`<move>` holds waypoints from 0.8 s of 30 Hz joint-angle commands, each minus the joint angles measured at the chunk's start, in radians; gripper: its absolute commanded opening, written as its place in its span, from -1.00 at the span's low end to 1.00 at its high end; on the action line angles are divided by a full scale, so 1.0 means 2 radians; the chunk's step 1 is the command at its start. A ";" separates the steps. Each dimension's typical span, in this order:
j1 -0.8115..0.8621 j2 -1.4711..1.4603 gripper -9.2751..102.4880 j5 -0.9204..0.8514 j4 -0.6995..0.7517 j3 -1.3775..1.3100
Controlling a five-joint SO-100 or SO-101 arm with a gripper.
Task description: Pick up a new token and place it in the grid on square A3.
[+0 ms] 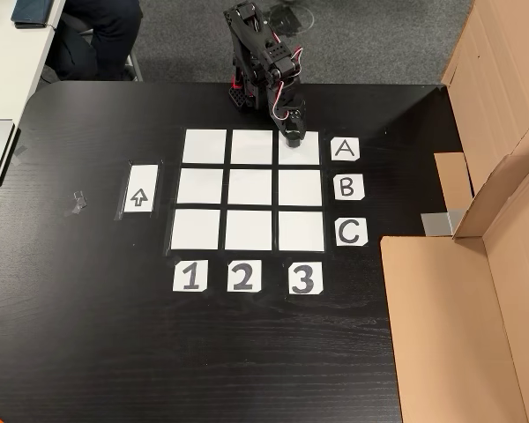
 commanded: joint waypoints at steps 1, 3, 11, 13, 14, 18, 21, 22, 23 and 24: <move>0.005 -0.002 -0.72 -0.001 -0.005 0.000; 0.007 -0.005 -0.69 0.000 -0.006 0.002; 0.010 -0.018 -0.61 -0.002 -0.017 0.009; 0.010 -0.018 -0.58 -0.001 -0.017 0.011; 0.011 -0.018 -0.57 0.000 -0.017 0.012; 0.011 -0.018 -0.49 0.001 -0.017 0.013; 0.011 -0.017 -0.46 -0.001 -0.017 0.016; 0.010 -0.015 -0.46 -0.001 -0.017 0.016; 0.010 -0.014 -0.44 0.000 -0.017 0.017; 0.010 -0.012 -0.43 0.001 -0.017 0.018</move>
